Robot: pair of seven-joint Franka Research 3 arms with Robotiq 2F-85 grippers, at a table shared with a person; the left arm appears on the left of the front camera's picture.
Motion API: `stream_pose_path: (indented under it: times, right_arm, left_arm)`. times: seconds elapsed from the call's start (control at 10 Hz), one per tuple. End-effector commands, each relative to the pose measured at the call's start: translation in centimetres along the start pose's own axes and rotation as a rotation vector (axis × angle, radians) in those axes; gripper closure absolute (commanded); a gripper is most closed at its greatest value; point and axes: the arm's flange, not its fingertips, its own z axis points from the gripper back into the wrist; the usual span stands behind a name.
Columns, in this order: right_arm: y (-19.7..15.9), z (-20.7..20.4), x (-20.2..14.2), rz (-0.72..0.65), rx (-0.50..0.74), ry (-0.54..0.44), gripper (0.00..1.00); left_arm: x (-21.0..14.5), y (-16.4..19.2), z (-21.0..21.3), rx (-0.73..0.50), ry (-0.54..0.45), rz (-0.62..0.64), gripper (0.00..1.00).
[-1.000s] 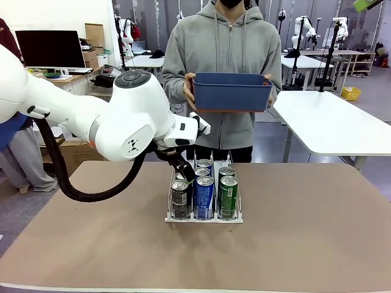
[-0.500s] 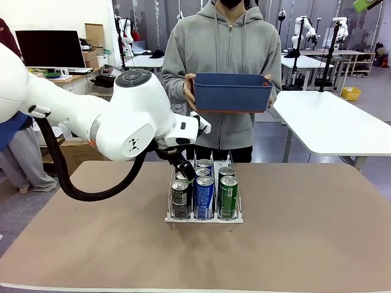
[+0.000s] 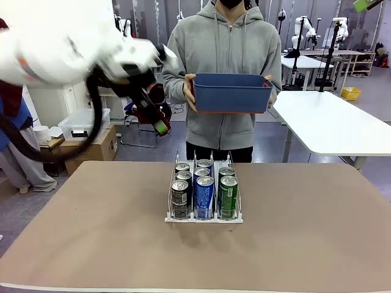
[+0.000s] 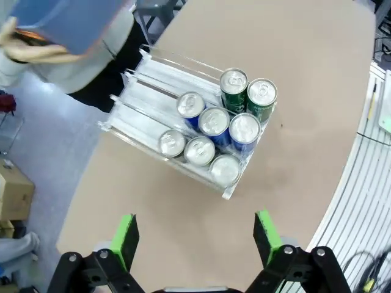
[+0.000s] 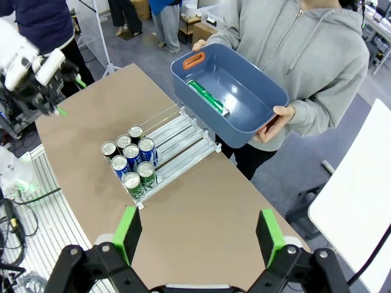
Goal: Fill the beverage cans into the dispenser.
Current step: Pick up the Sprite handed by the human.
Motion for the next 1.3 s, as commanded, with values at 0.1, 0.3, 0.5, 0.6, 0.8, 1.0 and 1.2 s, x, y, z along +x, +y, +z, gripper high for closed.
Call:
stream_pose_path:
  times: [0.1,0.3,0.5,0.6,0.8,1.0,1.2]
  right_arm:
    - [0.1,0.0,-0.2,-0.001,0.005,0.0,0.0]
    - [0.1,0.0,-0.2,-0.001,0.005,0.0,0.0]
    - [0.1,0.0,-0.2,-0.001,0.005,0.0,0.0]
    - [0.1,0.0,-0.2,-0.001,0.005,0.0,0.0]
    - [0.1,0.0,-0.2,-0.001,0.005,0.0,0.0]
    - [0.1,0.0,-0.2,-0.001,0.005,0.0,0.0]
    - [0.1,0.0,-0.2,-0.001,0.005,0.0,0.0]
  left_arm:
    - [1.5,5.6,7.4,-0.092,-0.034,-0.122,0.0]
    - [2.4,7.7,13.1,-0.113,-0.093,-0.115,0.0]
    - [2.0,10.5,16.2,-0.088,-0.167,0.006,0.0]
    - [1.6,11.2,17.0,-0.089,-0.229,0.073,0.0]
    - [1.0,11.6,17.6,-0.088,-0.263,0.122,0.0]
    - [1.4,11.4,15.2,-0.078,-0.195,0.142,0.0]
    - [0.7,12.1,18.1,-0.085,-0.243,0.114,0.0]
